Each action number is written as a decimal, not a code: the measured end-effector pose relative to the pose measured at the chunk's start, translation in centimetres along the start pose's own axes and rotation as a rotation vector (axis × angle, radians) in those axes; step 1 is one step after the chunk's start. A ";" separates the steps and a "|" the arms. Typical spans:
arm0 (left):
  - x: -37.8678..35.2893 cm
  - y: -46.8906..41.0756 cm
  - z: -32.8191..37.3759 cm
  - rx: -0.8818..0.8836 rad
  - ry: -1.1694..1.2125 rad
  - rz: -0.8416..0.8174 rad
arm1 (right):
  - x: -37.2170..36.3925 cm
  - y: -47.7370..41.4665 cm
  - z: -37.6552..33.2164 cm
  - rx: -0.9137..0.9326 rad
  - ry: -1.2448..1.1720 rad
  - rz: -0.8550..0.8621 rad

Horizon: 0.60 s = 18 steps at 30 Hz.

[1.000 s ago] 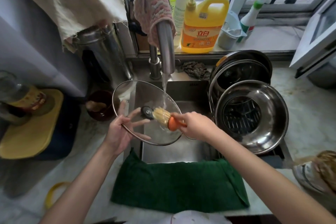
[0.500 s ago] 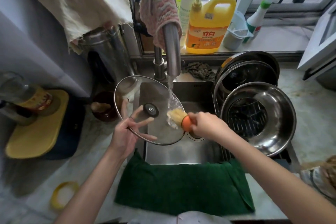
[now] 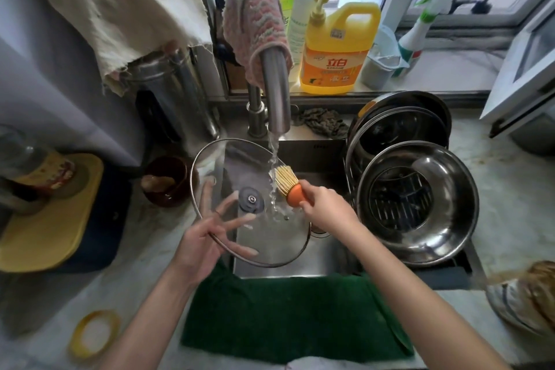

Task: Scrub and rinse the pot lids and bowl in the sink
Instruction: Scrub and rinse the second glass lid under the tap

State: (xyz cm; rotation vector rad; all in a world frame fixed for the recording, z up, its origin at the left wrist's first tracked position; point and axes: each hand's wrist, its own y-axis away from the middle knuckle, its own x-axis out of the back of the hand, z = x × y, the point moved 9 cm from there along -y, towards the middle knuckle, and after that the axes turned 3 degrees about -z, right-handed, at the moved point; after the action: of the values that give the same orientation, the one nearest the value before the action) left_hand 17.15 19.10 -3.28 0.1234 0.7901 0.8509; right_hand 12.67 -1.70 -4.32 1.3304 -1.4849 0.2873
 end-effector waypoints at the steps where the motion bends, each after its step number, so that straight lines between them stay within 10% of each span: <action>1: -0.4 -0.2 -0.1 0.006 -0.017 -0.020 | -0.3 -0.2 -1.6 0.047 -0.047 0.027; 5: -0.1 -0.1 -0.1 0.003 0.008 -0.047 | -1.3 2.4 -3.8 0.235 -0.038 -0.046; 11: -0.5 0.0 -0.2 0.028 -0.034 -0.064 | 0.4 0.0 1.6 -0.005 -0.015 0.094; 18: -0.2 -0.2 0.3 0.023 -0.011 -0.054 | -1.9 1.2 -2.1 0.329 -0.111 -0.088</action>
State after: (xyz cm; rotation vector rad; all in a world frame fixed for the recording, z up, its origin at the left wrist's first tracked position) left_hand 17.38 18.89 -3.02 0.1258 0.7898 0.7897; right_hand 12.44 1.32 -4.48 1.6925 -1.5103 0.4198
